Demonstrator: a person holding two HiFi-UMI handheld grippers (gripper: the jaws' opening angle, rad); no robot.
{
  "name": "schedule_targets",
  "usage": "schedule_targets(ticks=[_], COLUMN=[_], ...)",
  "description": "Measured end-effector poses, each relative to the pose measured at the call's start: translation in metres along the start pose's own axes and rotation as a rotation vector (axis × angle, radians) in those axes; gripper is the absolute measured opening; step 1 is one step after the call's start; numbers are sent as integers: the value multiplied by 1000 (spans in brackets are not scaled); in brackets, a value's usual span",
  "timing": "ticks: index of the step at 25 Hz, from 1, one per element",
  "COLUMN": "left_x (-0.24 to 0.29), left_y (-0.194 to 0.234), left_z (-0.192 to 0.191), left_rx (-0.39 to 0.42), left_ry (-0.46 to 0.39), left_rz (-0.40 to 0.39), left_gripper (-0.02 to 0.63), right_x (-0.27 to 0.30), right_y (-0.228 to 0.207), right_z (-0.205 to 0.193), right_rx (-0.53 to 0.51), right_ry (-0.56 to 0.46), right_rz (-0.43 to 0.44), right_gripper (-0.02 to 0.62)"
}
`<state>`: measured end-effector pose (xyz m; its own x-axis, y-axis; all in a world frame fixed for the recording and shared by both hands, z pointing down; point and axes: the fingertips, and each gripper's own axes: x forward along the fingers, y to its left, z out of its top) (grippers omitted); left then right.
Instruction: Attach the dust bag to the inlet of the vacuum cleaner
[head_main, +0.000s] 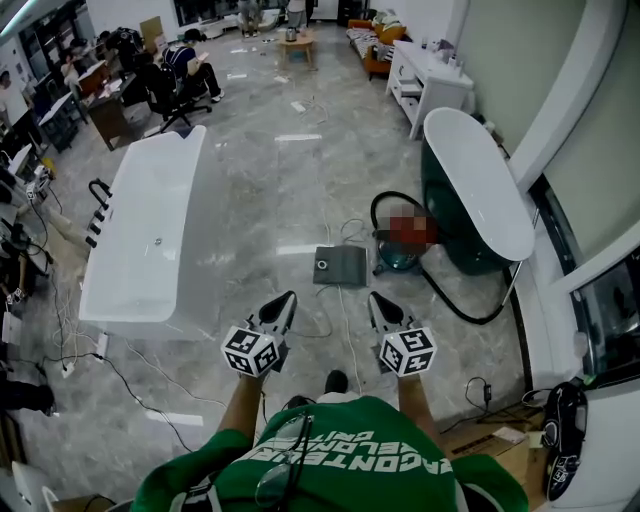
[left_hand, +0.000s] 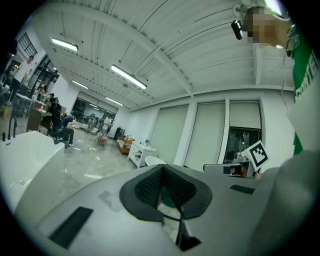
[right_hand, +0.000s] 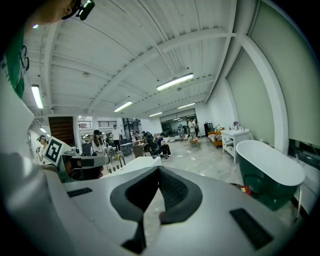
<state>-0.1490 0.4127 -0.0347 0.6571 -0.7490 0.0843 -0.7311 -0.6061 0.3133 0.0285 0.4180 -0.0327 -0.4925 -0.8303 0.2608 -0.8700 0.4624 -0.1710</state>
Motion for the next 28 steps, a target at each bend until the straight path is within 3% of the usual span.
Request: schedule_targets(ticks=[12,19,28], left_x=[47,74,96], left_y=[9,8,6], left_z=[9,5,-1], left_rx=[28,32,23], left_ry=[3,17,30], left_rz=[43,85,106], left_gripper=[5,5,5], right_x=[32,52,65], right_y=[-35,-63,-83], right_z=[12,14,18], right_rx=[19,-32,3], right_ry=[-21,14,37], right_rz=[96,110,148], right_gripper=[9,9,9])
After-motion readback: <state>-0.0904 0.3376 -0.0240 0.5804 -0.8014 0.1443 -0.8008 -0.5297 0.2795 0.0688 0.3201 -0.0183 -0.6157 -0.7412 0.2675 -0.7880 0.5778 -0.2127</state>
